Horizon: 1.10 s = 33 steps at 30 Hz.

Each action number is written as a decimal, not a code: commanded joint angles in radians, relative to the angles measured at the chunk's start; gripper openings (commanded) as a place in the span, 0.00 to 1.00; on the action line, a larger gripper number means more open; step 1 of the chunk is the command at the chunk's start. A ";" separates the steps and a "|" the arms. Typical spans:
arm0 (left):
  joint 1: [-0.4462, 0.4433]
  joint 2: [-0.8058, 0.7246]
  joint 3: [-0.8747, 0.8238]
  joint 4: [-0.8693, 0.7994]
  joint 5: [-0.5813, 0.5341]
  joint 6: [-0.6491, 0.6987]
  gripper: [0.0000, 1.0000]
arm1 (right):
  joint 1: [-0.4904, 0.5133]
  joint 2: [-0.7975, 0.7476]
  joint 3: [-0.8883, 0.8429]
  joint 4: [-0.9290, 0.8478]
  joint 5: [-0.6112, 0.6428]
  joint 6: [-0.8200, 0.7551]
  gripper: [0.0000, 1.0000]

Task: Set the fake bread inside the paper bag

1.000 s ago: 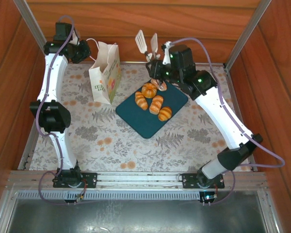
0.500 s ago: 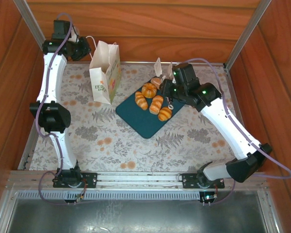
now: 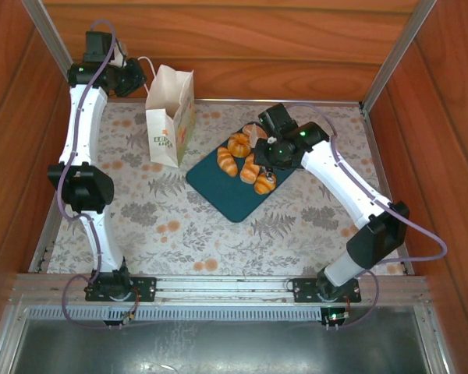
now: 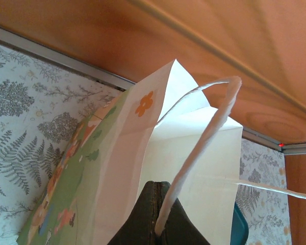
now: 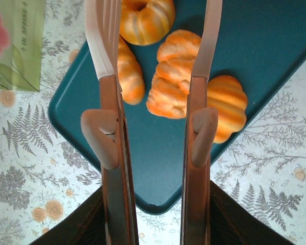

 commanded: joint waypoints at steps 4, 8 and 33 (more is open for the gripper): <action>0.014 0.012 0.014 0.000 0.016 -0.002 0.00 | -0.010 0.016 -0.012 -0.017 -0.025 0.043 0.47; 0.016 0.008 0.011 0.000 0.014 -0.001 0.00 | -0.011 0.034 -0.034 -0.005 -0.037 0.052 0.49; 0.016 0.013 0.016 0.005 0.017 0.000 0.00 | -0.023 0.208 -0.009 -0.004 -0.087 0.031 0.51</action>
